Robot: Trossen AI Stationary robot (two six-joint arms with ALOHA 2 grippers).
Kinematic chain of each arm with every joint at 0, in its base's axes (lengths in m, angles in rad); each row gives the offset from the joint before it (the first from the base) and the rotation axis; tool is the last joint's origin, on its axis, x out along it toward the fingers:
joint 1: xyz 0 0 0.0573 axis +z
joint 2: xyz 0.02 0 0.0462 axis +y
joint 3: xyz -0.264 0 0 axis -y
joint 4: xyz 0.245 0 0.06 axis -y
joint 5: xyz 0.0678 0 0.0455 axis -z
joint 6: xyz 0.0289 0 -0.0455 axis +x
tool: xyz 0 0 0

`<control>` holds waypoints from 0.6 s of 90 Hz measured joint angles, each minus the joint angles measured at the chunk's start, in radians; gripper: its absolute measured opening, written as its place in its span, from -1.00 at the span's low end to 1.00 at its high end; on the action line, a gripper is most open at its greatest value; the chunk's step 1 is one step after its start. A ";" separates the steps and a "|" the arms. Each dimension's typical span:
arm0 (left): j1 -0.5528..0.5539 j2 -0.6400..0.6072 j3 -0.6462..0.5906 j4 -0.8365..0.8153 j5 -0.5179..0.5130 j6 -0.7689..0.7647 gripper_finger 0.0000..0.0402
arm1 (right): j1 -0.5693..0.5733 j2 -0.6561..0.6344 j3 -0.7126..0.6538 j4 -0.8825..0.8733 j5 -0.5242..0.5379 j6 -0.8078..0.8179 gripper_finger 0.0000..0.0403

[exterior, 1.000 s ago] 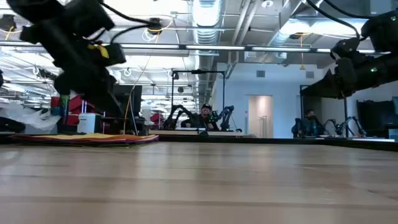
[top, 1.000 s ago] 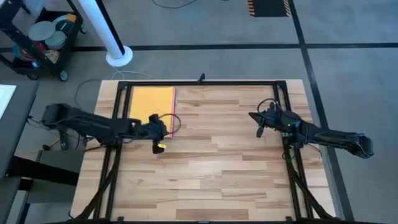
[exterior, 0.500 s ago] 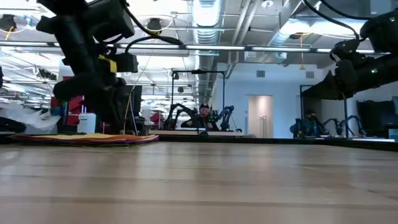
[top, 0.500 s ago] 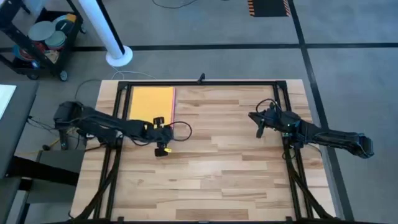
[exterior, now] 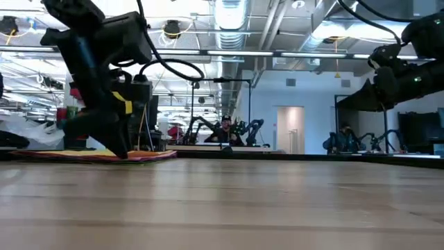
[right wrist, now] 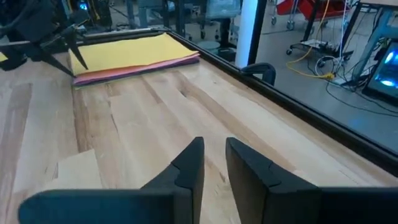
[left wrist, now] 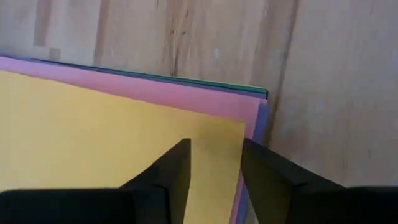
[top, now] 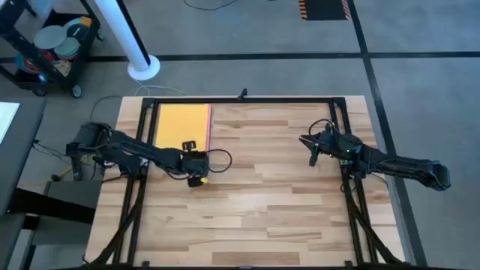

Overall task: Organize paper
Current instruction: Put the yellow paper to the bottom left of the table

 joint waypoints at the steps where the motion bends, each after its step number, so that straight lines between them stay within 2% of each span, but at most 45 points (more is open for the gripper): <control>1: 0.000 0.000 0.000 0.000 0.000 -0.001 -0.37 | 0.000 0.000 0.000 0.000 0.000 0.000 -0.67; 11: 0.000 0.000 0.000 0.000 0.017 -0.010 -0.52 | 0.000 0.000 0.000 0.000 0.000 0.000 -0.67; 26: 0.000 0.000 0.000 0.000 0.061 -0.001 -0.94 | 0.000 0.000 0.000 -0.001 0.000 0.000 -0.67; 54: 0.000 0.000 0.000 0.073 0.109 0.045 -1.00 | 0.000 0.000 0.000 -0.001 0.000 0.000 -0.67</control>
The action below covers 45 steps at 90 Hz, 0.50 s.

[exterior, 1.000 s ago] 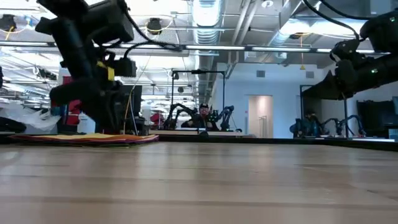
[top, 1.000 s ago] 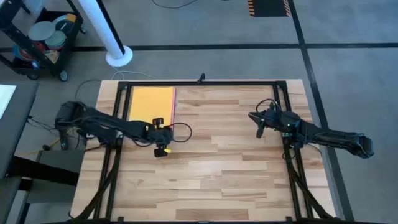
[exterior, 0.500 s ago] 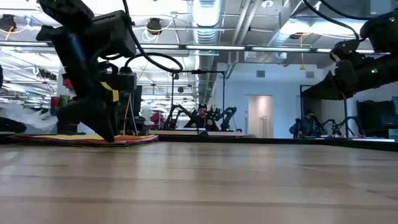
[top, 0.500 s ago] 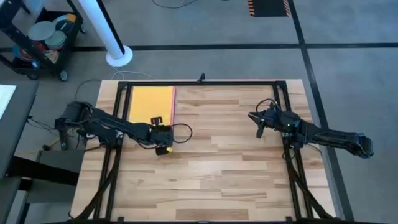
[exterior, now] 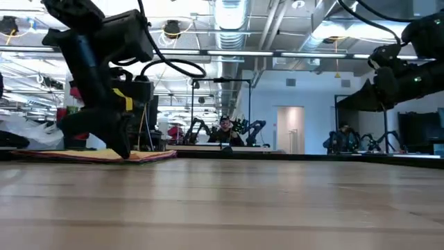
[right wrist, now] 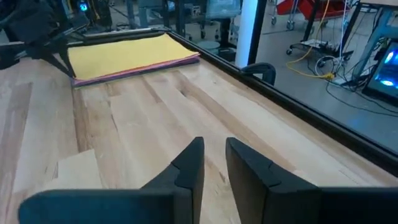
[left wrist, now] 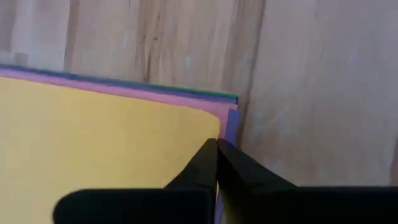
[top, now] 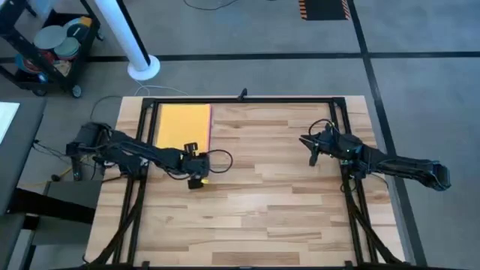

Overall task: Organize paper
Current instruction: Put the yellow paper to the bottom left of the table

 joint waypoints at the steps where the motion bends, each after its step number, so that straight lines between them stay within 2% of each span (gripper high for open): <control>1: 0.000 0.000 0.000 0.010 0.006 0.004 -1.00 | 0.000 0.000 0.000 0.000 0.000 0.000 -0.67; 23: 0.003 0.000 0.000 0.336 0.151 0.061 -1.00 | 0.000 0.000 0.000 0.000 0.000 0.000 -0.67; 45: 0.050 0.007 0.000 0.555 0.166 0.045 -1.00 | 0.000 0.000 -0.001 0.013 0.003 0.000 -0.67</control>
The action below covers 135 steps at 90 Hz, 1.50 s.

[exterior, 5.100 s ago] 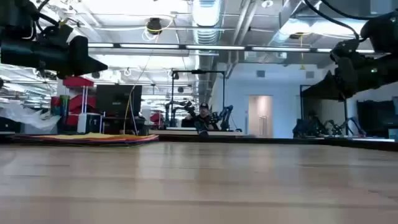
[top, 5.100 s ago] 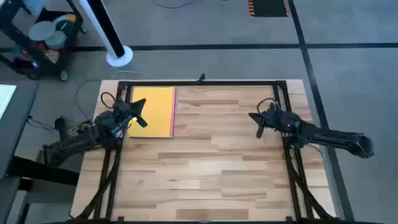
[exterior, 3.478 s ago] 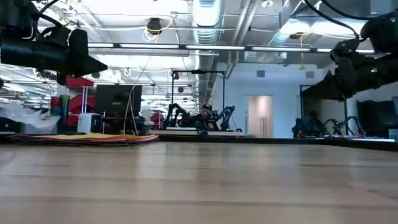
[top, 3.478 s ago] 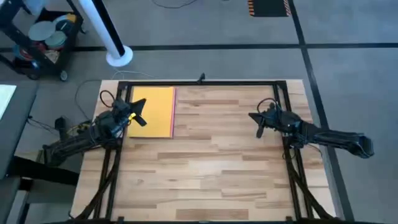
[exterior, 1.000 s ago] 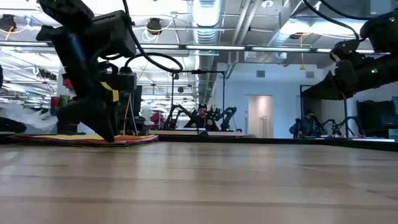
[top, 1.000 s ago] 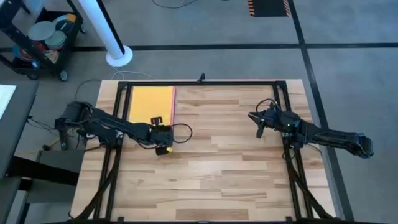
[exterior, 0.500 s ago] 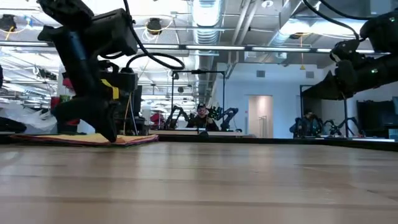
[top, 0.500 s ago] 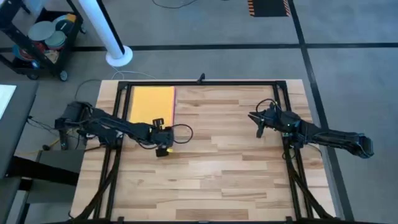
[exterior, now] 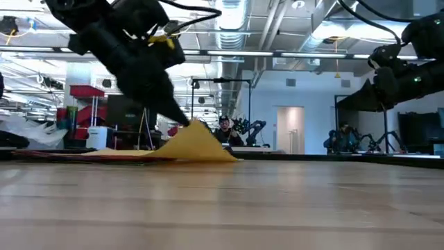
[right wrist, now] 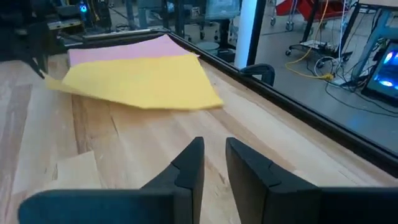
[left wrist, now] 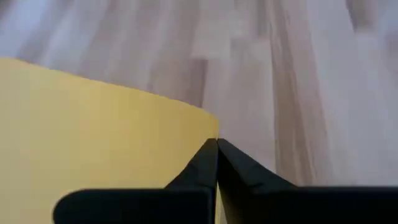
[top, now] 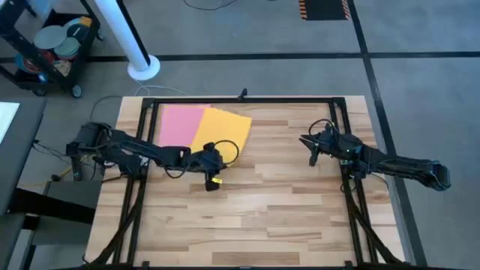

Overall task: Organize paper
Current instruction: Put the yellow paper to the bottom left of the table

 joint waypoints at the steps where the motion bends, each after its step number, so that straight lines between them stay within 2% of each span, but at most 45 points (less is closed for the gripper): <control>1: 0.002 0.001 0.000 0.009 0.000 -0.001 -1.00 | 0.000 0.000 0.000 0.000 0.000 0.000 -0.67; 20: 0.048 0.070 0.006 0.204 0.041 -0.029 -1.00 | 0.000 0.000 -0.001 0.006 0.000 0.000 -0.67; 27: 0.062 0.125 0.046 0.219 0.048 -0.038 -1.00 | 0.000 0.000 -0.001 0.006 0.000 0.000 -0.67; 48: 0.082 0.358 0.261 0.261 0.125 -0.036 -1.00 | 0.000 0.000 -0.001 0.004 -0.001 0.001 -0.67; 66: 0.083 0.522 0.449 0.250 0.142 -0.040 -1.00 | 0.000 0.000 -0.001 0.003 -0.001 0.008 -0.67; 76: 0.083 0.541 0.483 0.228 0.153 -0.091 -1.00 | 0.000 0.000 -0.001 0.002 -0.002 0.011 -0.67; 86: 0.084 0.535 0.484 0.230 0.235 -0.163 -1.00 | 0.000 0.000 -0.001 0.002 -0.002 0.011 -0.67; 97: 0.081 0.530 0.484 0.231 0.356 -0.126 -0.97 | 0.000 0.000 -0.001 0.002 -0.002 0.011 -0.67; 102: 0.077 0.530 0.484 0.218 0.375 -0.093 -0.92 | 0.000 0.000 -0.001 0.002 -0.002 0.011 -0.67; 125: 0.077 0.530 0.484 0.183 0.370 -0.016 -0.55 | 0.000 0.000 0.000 0.002 -0.002 0.010 -0.67; 135: 0.088 0.530 0.494 0.174 0.261 0.042 -0.45 | 0.000 0.000 0.000 0.001 -0.003 0.010 -0.67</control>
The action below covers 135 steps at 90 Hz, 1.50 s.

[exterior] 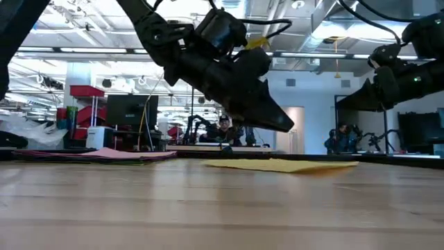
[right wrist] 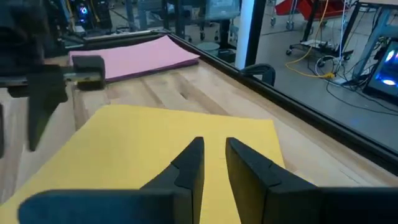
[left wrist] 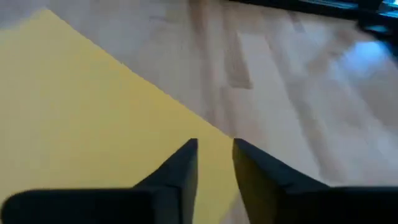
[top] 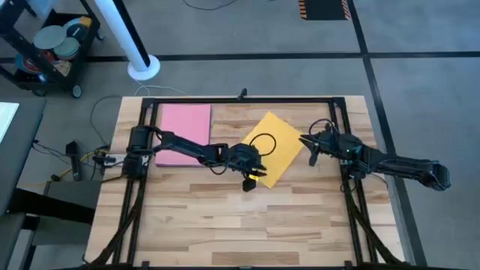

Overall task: Organize paper
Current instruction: Put the yellow paper to the bottom left of the table

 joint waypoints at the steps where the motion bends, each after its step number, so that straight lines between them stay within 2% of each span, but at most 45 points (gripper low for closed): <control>1: 0.003 0.000 0.003 -0.005 -0.020 0.003 -0.45 | 0.000 0.000 0.000 0.000 0.000 0.000 -0.67; 7: 0.030 0.000 0.025 -0.038 -0.123 0.029 -0.48 | 0.000 0.000 0.000 0.000 0.000 -0.002 -0.67; 12: 0.061 0.007 0.046 -0.060 -0.164 0.048 -0.55 | 0.000 0.000 0.000 0.000 0.000 -0.002 -0.67; 29: 0.137 0.080 0.139 -0.122 -0.046 0.065 -0.96 | 0.000 0.000 0.002 0.001 0.066 -0.030 -0.68; 40: 0.160 0.156 0.211 -0.185 -0.043 0.072 -0.99 | 0.000 0.000 0.002 0.001 0.076 -0.040 -0.76; 54: 0.170 0.236 0.285 -0.245 -0.045 0.037 -1.00 | 0.000 0.000 0.002 -0.004 0.077 -0.061 -0.97; 73: 0.160 0.244 0.294 -0.375 -0.032 -0.040 -1.00 | 0.000 0.000 0.002 -0.005 0.078 -0.071 -0.99; 92: 0.079 0.203 0.291 -0.512 0.009 -0.117 -1.00 | 0.000 0.000 0.002 -0.006 0.078 -0.066 -1.00; 113: -0.017 0.147 0.276 -0.561 -0.076 -0.154 -1.00 | 0.000 0.000 0.002 -0.009 0.079 -0.055 -1.00; 123: -0.052 0.079 0.222 -0.609 -0.121 -0.130 -1.00 | 0.000 0.000 0.002 -0.011 0.078 -0.055 -1.00; 135: -0.059 -0.047 0.165 -0.694 -0.161 -0.025 -1.00 | 0.000 0.000 0.005 -0.016 0.073 -0.054 -1.00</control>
